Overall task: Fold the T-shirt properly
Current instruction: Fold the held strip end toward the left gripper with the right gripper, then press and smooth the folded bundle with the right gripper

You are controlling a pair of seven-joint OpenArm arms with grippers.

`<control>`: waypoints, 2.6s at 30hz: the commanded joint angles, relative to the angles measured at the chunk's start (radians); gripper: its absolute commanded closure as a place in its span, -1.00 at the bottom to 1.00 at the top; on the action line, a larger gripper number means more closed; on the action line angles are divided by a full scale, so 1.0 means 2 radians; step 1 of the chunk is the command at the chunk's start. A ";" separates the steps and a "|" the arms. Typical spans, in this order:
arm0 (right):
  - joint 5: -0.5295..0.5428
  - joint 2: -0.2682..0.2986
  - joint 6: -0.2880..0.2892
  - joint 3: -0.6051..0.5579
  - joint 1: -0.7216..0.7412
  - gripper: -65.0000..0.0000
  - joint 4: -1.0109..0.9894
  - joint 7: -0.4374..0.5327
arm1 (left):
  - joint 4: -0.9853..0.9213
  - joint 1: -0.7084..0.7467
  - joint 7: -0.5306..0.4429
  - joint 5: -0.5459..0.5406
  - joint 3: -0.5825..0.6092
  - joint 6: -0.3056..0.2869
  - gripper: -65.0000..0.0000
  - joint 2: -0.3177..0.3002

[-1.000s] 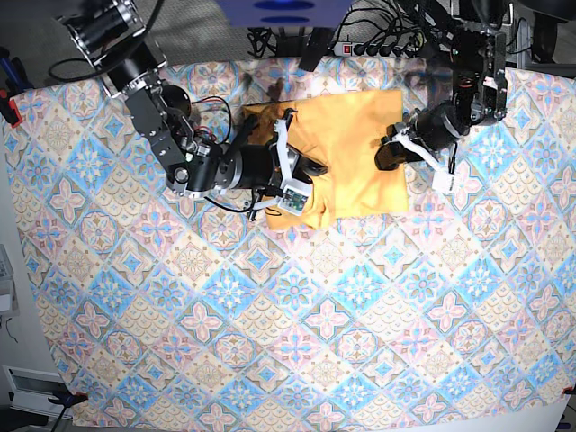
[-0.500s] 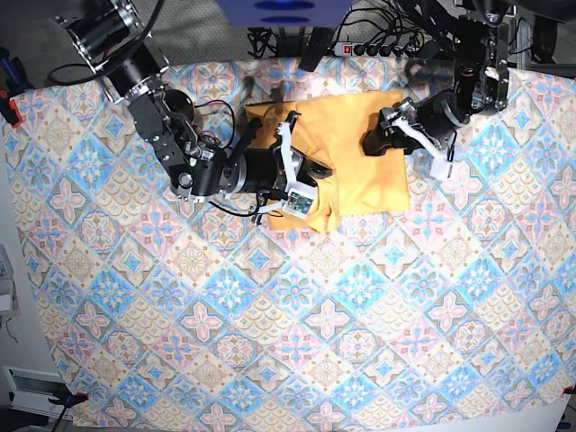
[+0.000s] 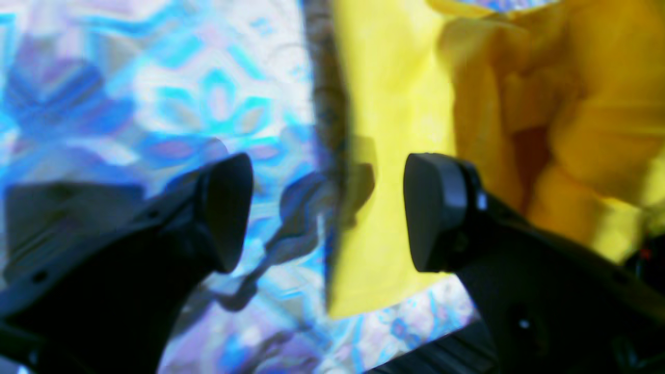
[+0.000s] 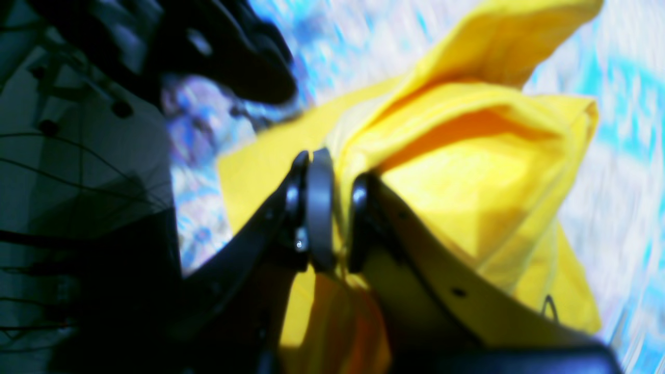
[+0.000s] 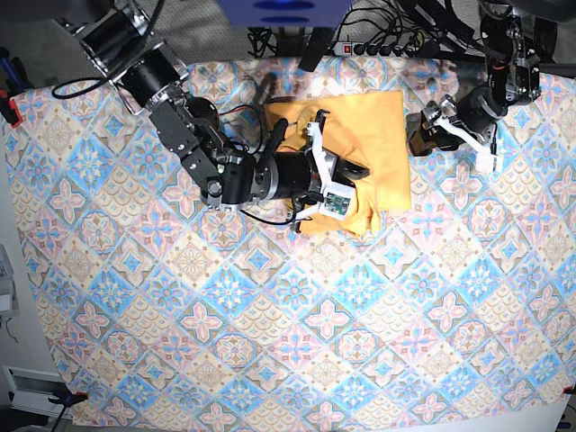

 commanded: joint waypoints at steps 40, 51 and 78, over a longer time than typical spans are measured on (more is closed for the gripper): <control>-0.025 0.049 -0.035 0.103 -0.063 0.88 -0.021 0.064 | 0.007 0.005 -0.004 -0.003 -0.024 -0.005 -0.35 -0.003; -0.038 0.010 -0.035 -0.020 -0.045 0.88 -0.017 0.061 | 0.007 -0.005 -0.007 -0.004 -0.012 -0.005 -0.35 -0.003; -0.078 -0.035 -0.035 -0.002 0.026 0.88 -0.142 0.075 | 0.011 0.006 -0.007 -0.008 -0.015 -0.006 -0.35 -0.006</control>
